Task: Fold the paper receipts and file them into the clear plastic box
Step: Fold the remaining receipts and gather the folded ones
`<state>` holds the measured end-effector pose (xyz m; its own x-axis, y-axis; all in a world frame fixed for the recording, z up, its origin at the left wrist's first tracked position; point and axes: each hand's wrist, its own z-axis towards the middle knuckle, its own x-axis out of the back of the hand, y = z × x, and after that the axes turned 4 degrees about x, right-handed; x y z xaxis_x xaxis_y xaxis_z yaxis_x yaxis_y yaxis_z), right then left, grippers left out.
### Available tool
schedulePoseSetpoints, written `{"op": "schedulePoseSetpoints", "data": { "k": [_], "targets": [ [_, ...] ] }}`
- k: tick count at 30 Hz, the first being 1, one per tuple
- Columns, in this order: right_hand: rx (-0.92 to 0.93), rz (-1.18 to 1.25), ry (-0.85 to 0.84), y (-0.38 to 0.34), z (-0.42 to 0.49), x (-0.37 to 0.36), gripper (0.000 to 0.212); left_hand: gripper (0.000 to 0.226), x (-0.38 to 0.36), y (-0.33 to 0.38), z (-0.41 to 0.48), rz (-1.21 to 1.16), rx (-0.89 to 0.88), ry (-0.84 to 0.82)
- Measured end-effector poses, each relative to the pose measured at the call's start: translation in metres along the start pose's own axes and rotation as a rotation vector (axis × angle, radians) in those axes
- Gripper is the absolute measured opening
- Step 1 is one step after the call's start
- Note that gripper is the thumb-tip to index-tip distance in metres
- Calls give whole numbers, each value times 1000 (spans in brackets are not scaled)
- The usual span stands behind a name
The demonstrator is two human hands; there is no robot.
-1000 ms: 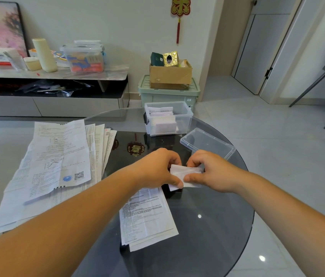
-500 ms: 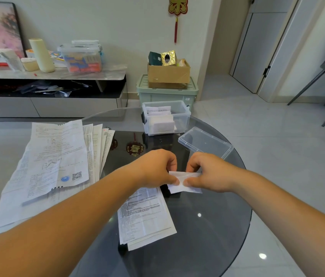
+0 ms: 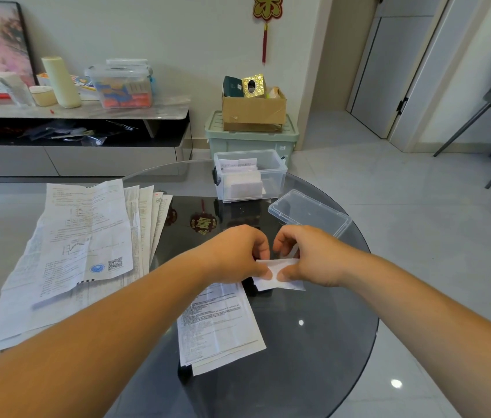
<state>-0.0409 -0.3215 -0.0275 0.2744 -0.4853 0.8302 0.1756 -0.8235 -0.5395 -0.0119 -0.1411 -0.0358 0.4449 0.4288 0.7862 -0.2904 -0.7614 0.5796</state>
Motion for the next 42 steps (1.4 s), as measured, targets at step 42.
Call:
{"op": "schedulePoseSetpoints", "data": {
  "k": [42],
  "targets": [
    [124,-127,206,1,13,17,10,18,22,-11,-1,139,-121,262]
  ]
}}
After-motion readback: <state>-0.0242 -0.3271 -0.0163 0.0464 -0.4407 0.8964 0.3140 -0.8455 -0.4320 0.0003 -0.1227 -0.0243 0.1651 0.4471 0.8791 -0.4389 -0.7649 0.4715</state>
